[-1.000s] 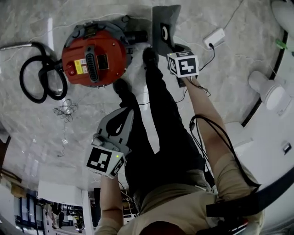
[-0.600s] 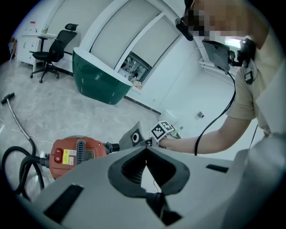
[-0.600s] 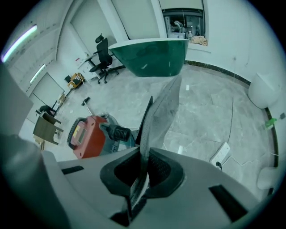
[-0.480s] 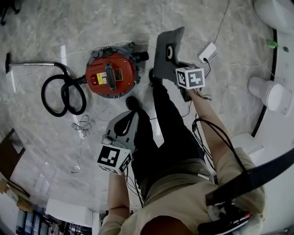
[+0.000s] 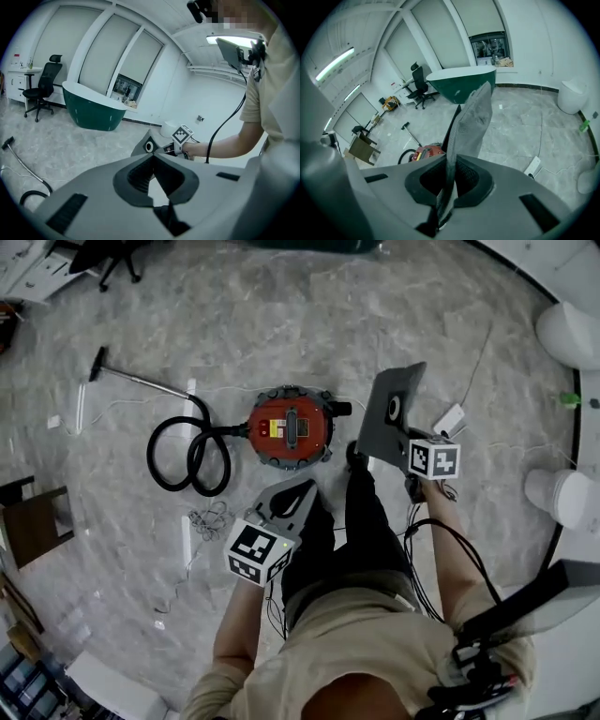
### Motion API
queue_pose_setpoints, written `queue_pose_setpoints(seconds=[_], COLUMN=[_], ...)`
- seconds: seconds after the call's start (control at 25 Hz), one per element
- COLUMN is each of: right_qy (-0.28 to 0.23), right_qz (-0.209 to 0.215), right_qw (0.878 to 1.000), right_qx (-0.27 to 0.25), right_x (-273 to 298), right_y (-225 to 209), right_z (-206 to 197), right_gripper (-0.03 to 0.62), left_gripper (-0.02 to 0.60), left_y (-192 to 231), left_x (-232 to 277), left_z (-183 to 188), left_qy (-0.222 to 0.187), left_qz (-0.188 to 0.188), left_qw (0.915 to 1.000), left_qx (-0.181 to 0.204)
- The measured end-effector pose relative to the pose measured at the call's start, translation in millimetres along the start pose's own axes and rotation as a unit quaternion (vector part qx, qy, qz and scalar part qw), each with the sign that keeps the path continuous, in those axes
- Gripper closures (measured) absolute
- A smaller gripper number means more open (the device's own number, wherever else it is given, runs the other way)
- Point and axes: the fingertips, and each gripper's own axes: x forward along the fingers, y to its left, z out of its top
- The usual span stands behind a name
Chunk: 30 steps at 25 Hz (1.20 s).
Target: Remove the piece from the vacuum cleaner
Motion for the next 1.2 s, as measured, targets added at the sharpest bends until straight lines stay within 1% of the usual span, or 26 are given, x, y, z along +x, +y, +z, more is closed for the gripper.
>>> queue_pose_setpoints(seconds=[0.12,0.16,0.2,0.24,0.32,0.36,0.4,0.48,0.52,0.56,0.64,0.76,0.84,0.92,1.08,1.2], right_qy=[-0.002,-0.007,-0.014,-0.023,-0.046,-0.058,-0.069,-0.090,-0.100,-0.109,-0.120,-0.127,-0.131,-0.136,-0.142,-0.143], right_qz=[0.006,0.010,0.017,0.024,0.034,0.038,0.041,0.049,0.054,0.058,0.058,0.047,0.039,0.039,0.053,0.072], right_qw=[1.000,1.000,1.000,0.999,0.998,0.997,0.997,0.995,0.994,0.992,0.991,0.991,0.991,0.990,0.988,0.987], right_qx=[-0.020,-0.019,-0.014,-0.005,0.016,0.020,0.019,0.011,0.009,0.007,0.004,0.000,0.001,0.000,-0.007,-0.018], right_x=[-30,-39,-48,-58,-80,-90,-100,-117,-124,-131,-150,-187,-206,-217,-238,-261], right_y=[22,29,36,43,57,65,72,84,87,88,88,84,75,66,49,34], right_z=[-1,0,3,7,19,25,30,39,43,46,46,35,26,17,2,-10], right_gripper=[0.580,0.581,0.580,0.580,0.580,0.580,0.580,0.580,0.580,0.582,0.580,0.581,0.581,0.581,0.582,0.580], left_gripper=[0.577,0.577,0.577,0.577,0.577,0.577,0.577,0.577,0.577,0.577,0.577,0.577,0.578,0.577,0.577,0.577], left_y=[-15,-20,-27,-35,-51,-57,-62,-71,-75,-80,-91,-112,-124,-136,-163,-195], left_x=[-23,-31,-39,-47,-60,-65,-68,-71,-70,-68,-67,-73,-73,-69,-51,-31], left_z=[1,3,7,16,40,51,60,70,73,75,77,81,85,87,93,96], left_qy=[0.001,-0.004,-0.014,-0.031,-0.069,-0.082,-0.088,-0.093,-0.096,-0.099,-0.099,-0.090,-0.088,-0.088,-0.090,-0.091], left_qz=[-0.004,-0.006,-0.016,-0.035,-0.088,-0.103,-0.105,-0.095,-0.095,-0.100,-0.113,-0.118,-0.119,-0.117,-0.108,-0.099], left_qw=[1.0000,1.0000,0.9998,0.9986,0.9918,0.9892,0.9891,0.9910,0.9908,0.9901,0.9886,0.9888,0.9890,0.9892,0.9899,0.9904], left_qx=[0.005,0.005,-0.003,-0.021,-0.061,-0.064,-0.052,-0.014,-0.005,-0.003,-0.013,-0.016,-0.007,0.004,0.022,0.030])
